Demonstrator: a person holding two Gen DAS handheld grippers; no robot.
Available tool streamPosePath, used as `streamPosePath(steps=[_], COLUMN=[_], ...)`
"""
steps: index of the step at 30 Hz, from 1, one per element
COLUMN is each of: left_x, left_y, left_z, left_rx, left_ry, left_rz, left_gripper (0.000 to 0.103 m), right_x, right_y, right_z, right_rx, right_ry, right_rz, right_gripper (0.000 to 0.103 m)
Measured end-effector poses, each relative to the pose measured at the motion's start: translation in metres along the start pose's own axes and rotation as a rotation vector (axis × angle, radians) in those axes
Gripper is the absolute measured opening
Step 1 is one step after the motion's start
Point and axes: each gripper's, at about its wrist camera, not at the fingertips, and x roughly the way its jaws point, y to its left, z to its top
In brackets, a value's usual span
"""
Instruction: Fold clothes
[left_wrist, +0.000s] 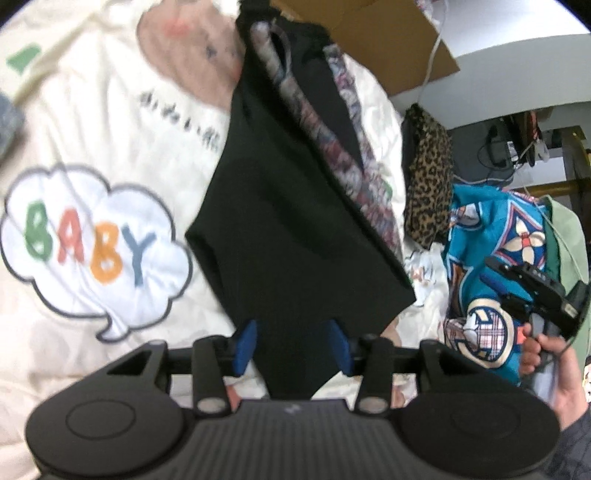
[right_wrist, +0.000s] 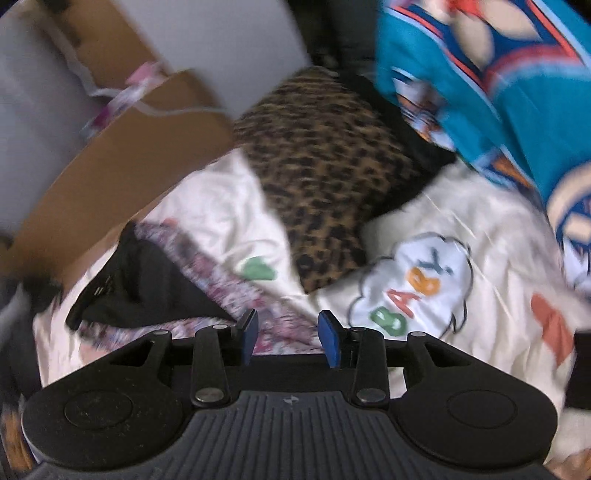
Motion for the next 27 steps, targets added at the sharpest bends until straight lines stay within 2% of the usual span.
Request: streamPosePath(steps=[4,8,12,17,23,27], left_x=[-0.014,-0.027,-0.040,-0.058,-0.079,-0.095], left_y=[-0.025,-0.049,-0.066,-0.092,-0.117,-0.127], left_z=[0.009,0.019,0.029,0.036,0.046,0.052], left_rx=[0.035,0.051,0.044,0.089,0.139,0.178], left_ry=[-0.024,-0.026,-0.023,-0.036,-0.067,-0.096], left_rz=[0.035,0.063,0.111,0.144,0.120,0.126], left_gripper=[0.050,0.052,0.060,0.063,0.070,0.072], right_x=[-0.024,-0.043,-0.058,-0.078,-0.112,-0.130], right_y=[0.029,0.048,0.066,0.082,0.100,0.123], right_z=[0.010,0.017,0.023,0.021,0.011,0.007], right_rx=[-0.126,-0.195,-0.259,-0.312,-0.348,-0.430], right_ry=[0.044,0.106,0.148,0.166,0.168,0.137], right_rz=[0.015,-0.006,-0.006,0.029,0.040,0.027], right_gripper=[0.048,0.051,0.053,0.063,0.066,0.077])
